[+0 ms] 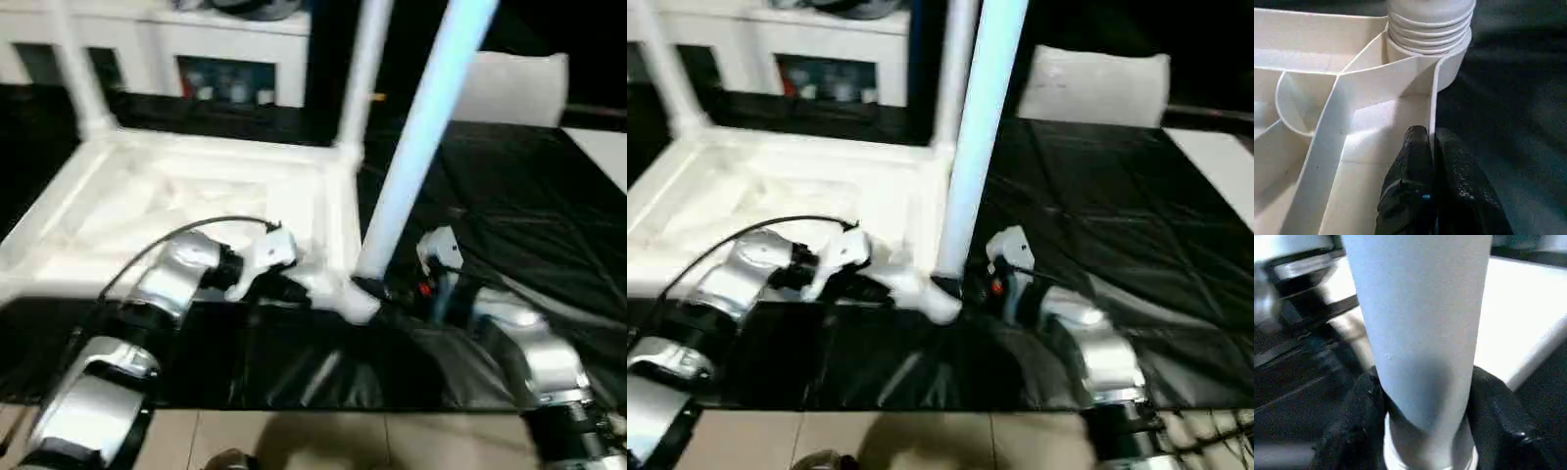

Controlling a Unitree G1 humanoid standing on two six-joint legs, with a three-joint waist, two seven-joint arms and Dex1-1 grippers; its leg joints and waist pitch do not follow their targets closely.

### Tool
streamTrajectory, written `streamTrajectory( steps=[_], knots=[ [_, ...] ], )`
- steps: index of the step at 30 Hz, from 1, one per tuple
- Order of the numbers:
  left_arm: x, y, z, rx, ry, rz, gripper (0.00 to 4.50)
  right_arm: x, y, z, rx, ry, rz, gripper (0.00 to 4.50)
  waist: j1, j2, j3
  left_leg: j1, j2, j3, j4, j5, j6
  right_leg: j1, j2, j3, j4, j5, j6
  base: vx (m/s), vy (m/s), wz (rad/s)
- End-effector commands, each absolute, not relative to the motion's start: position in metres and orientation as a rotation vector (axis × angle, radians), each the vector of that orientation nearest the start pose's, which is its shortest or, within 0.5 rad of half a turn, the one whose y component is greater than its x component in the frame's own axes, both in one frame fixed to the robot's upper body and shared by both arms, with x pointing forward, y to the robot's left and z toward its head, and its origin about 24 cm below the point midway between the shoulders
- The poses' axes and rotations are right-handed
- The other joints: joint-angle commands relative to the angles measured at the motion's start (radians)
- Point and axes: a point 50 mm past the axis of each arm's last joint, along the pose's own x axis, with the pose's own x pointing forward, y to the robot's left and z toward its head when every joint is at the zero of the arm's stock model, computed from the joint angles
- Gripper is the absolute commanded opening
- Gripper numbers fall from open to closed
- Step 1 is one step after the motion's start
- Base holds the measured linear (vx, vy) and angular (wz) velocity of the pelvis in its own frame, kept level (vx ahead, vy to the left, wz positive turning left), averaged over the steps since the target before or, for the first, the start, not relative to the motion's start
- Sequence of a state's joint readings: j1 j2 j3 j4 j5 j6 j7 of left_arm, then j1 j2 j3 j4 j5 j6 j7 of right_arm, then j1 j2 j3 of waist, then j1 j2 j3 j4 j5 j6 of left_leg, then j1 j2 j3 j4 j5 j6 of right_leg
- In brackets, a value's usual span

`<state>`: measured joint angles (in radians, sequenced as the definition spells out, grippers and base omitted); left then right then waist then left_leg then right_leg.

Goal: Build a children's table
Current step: Rotate leg to tighten

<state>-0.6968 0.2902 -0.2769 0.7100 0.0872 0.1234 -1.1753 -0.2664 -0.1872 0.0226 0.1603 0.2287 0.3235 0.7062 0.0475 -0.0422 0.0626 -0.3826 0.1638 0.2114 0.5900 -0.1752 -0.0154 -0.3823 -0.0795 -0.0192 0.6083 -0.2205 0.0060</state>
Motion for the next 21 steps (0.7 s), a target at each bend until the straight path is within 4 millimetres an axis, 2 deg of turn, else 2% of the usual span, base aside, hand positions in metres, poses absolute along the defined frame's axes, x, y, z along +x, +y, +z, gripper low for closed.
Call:
streamTrajectory(
  steps=[1, 2, 3, 4, 5, 6, 7, 8, 10, 11, 13, 15, 16, 18, 19, 21],
  knots=[
    [0.333, 0.061, 0.067, 0.306, 0.34, -1.26, 0.0, 0.286, -0.088, 0.035, 0.164, 0.323, 0.734, 1.94, -0.016, -0.001, -0.042, 0.039, 0.073, -0.062, -0.095, -0.48, -0.1, -0.012, -0.082, 0.031, -0.106, -0.552, -0.136, 0.0, 0.0, 0.0],
    [0.333, 0.06, 0.067, 0.306, 0.34, -1.26, 0.0, 0.286, -0.088, 0.035, 0.165, 0.324, 0.732, 1.94, -0.019, 0.002, -0.041, 0.042, 0.071, -0.064, -0.093, -0.498, -0.104, -0.015, -0.084, 0.03, -0.11, -0.573, -0.128, -0.054, 0.037, -0.07],
    [0.334, 0.053, 0.068, 0.294, 0.338, -1.231, 0.0, 0.29, -0.082, 0.036, 0.176, 0.325, 0.679, 1.94, -0.027, -0.003, -0.042, 0.047, 0.067, -0.066, -0.089, -0.515, -0.096, -0.017, -0.084, 0.028, -0.117, -0.606, -0.114, 0.0, 0.0, 0.0],
    [0.335, 0.047, 0.068, 0.284, 0.335, -1.194, 0.0, 0.293, -0.077, 0.037, 0.195, 0.33, 0.628, 1.94, -0.031, 0.0, -0.042, 0.041, 0.065, -0.07, -0.091, -0.514, -0.087, -0.011, -0.086, 0.025, -0.12, -0.619, -0.099, 0.0, 0.0, 0.0],
    [0.337, 0.038, 0.071, 0.269, 0.327, -1.144, 0.0, 0.298, -0.069, 0.039, 0.211, 0.334, 0.571, 1.94, -0.034, 0.002, -0.042, 0.04, 0.066, -0.07, -0.094, -0.516, -0.086, -0.011, -0.086, 0.025, -0.12, -0.614, -0.097, 0.0, 0.0, 0.0],
    [0.338, 0.036, 0.071, 0.266, 0.325, -1.135, 0.0, 0.299, -0.067, 0.04, 0.21, 0.335, 0.561, 1.94, -0.042, 0.005, -0.045, 0.037, 0.066, -0.074, -0.1, -0.524, -0.092, -0.009, -0.083, 0.019, -0.118, -0.585, -0.101, -0.02, 0.053, -0.11],
    [0.34, 0.03, 0.074, 0.264, 0.319, -1.086, 0.0, 0.303, -0.061, 0.043, 0.221, 0.336, 0.506, 1.94, -0.046, 0.02, -0.046, 0.043, 0.067, -0.074, -0.104, -0.555, -0.1, -0.011, -0.077, 0.015, -0.118, -0.536, -0.104, -0.02, 0.053, -0.11],
    [0.34, 0.029, 0.074, 0.274, 0.318, -1.072, 0.0, 0.305, -0.057, 0.046, 0.243, 0.322, 0.509, 1.94, -0.056, 0.02, -0.049, 0.047, 0.068, -0.072, -0.107, -0.577, -0.107, -0.012, -0.074, 0.012, -0.117, -0.468, -0.12, -0.016, 0.052, -0.06],
    [0.34, 0.029, 0.074, 0.307, 0.319, -1.077, 0.0, 0.305, -0.055, 0.05, 0.247, 0.289, 0.528, 1.94, -0.053, 0.019, -0.051, 0.04, 0.067, -0.069, -0.109, -0.549, -0.091, -0.004, -0.077, 0.013, -0.117, -0.396, -0.132, 0.0, 0.0, 0.0],
    [0.34, 0.029, 0.074, 0.307, 0.319, -1.077, 0.0, 0.305, -0.055, 0.05, 0.247, 0.289, 0.528, 2.29, -0.053, 0.019, -0.051, 0.04, 0.066, -0.067, -0.108, -0.538, -0.085, -0.005, -0.079, 0.015, -0.117, -0.382, -0.135, 0.0, 0.0, 0.0],
    [0.34, 0.034, 0.072, 0.343, 0.33, -1.079, 0.0, 0.305, -0.058, 0.051, 0.24, 0.268, 0.526, 2.64, -0.049, 0.019, -0.051, 0.037, 0.066, -0.059, -0.105, -0.488, -0.062, -0.004, -0.082, 0.02, -0.116, -0.339, -0.15, 0.0, 0.0, 0.0],
    [0.34, 0.036, 0.072, 0.351, 0.334, -1.078, 0.0, 0.305, -0.059, 0.051, 0.24, 0.266, 0.522, 2.67, -0.045, 0.017, -0.052, 0.034, 0.065, -0.056, -0.102, -0.448, -0.045, 0.0, -0.086, 0.022, -0.116, -0.332, -0.155, 0.0, 0.0, 0.0],
    [0.341, 0.044, 0.07, 0.368, 0.34, -1.081, 0.0, 0.305, -0.066, 0.051, 0.216, 0.25, 0.528, 2.75, -0.043, 0.015, -0.052, 0.029, 0.067, -0.055, -0.102, -0.418, -0.035, 0.003, -0.086, 0.022, -0.113, -0.322, -0.156, 0.0, 0.0, 0.0],
    [0.34, 0.063, 0.068, 0.407, 0.336, -1.125, 0.0, 0.302, -0.087, 0.05, 0.153, 0.215, 0.562, 3.01, -0.035, 0.014, -0.054, 0.028, 0.069, -0.051, -0.098, -0.378, -0.016, 0.005, -0.087, 0.024, -0.111, -0.29, -0.158, 0.0, 0.0, 0.0],
    [0.339, 0.067, 0.068, 0.415, 0.334, -1.139, 0.0, 0.302, -0.094, 0.051, 0.138, 0.203, 0.576, 3.09, -0.035, 0.012, -0.053, 0.025, 0.069, -0.05, -0.098, -0.363, -0.004, 0.01, -0.084, 0.022, -0.109, -0.279, -0.16, 0.0, 0.0, 0.0],
    [0.338, 0.071, 0.068, 0.421, 0.334, -1.152, 0.0, 0.301, -0.1, 0.052, 0.123, 0.193, 0.592, 3.22, -0.035, 0.013, -0.054, 0.024, 0.071, -0.049, -0.096, -0.351, 0.005, 0.009, -0.087, 0.022, -0.109, -0.298, -0.166, 0.0, 0.0, 0.0]
  ],
)
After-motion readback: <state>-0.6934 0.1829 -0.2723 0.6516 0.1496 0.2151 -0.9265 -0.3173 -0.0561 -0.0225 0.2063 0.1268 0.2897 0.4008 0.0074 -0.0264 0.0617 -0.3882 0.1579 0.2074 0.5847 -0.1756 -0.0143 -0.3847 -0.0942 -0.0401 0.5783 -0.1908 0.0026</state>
